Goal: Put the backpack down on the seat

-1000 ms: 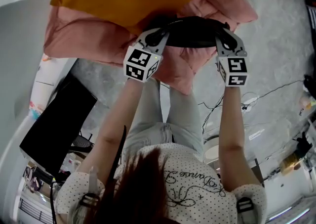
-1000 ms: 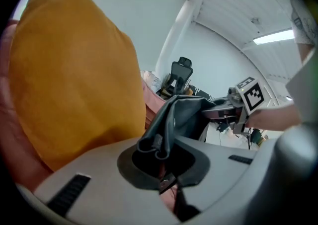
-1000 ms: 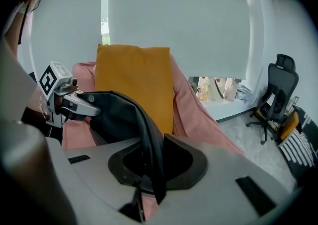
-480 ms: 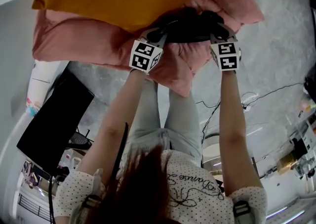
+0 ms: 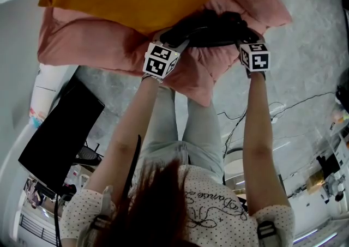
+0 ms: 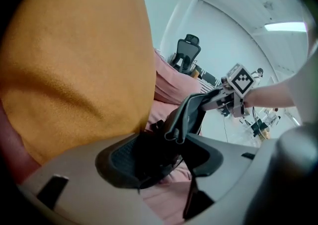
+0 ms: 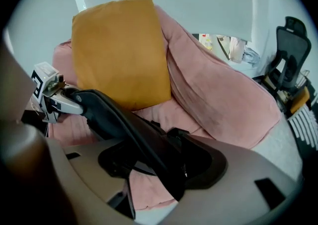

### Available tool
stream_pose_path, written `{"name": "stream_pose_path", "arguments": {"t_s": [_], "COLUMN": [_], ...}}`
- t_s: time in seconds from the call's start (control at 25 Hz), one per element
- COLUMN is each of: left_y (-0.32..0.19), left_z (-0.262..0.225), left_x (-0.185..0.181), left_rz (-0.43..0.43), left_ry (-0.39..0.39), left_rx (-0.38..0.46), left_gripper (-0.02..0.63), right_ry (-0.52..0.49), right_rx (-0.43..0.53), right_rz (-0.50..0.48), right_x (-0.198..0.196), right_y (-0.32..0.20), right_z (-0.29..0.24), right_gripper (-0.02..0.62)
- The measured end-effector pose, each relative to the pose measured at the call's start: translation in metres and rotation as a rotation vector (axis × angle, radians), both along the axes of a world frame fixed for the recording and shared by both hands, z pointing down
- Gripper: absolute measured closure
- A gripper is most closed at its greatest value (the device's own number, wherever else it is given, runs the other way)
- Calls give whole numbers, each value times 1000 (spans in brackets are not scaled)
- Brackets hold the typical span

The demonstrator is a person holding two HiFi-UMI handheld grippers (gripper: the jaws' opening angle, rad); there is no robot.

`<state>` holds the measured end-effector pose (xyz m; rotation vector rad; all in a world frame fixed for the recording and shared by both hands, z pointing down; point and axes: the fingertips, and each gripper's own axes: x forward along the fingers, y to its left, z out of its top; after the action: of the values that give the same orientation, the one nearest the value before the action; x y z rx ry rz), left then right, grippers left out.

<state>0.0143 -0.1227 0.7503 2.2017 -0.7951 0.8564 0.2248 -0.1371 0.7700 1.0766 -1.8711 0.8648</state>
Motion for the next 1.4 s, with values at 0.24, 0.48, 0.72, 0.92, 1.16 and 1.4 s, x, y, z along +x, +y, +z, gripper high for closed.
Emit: {"name": "stream_pose_path", "arguments": {"t_s": [0.24,0.48,0.72,0.92,1.16,1.4], "left_y": [12,6,-7,-15,-24,-34], "left_z": [-17,-54,-103,-151,-216,-286], "left_x": [-9,-15,-16,-18,-17,-25], "left_rz": [-6,-19,-31,-50,-40,-67], "left_ry": [0,26,63,122,204,221], "left_rx": [31,86,169,230,290,431], "left_gripper": [362,362,412,511,601,601], "right_ry": [-37,-26,-80,-87,-135,-208], "right_rx": [-27,58,196,339,452,592], "right_rz": [12,-2,5,42,68,156], "right_x": [5,1,-22,-36,-47,-43], "right_y": [12,8,-4,-13,-18,-14], "right_z": [-7,-52,-119,-183,-252,-328], "right_gripper": [266,262,340,551,583,584]}}
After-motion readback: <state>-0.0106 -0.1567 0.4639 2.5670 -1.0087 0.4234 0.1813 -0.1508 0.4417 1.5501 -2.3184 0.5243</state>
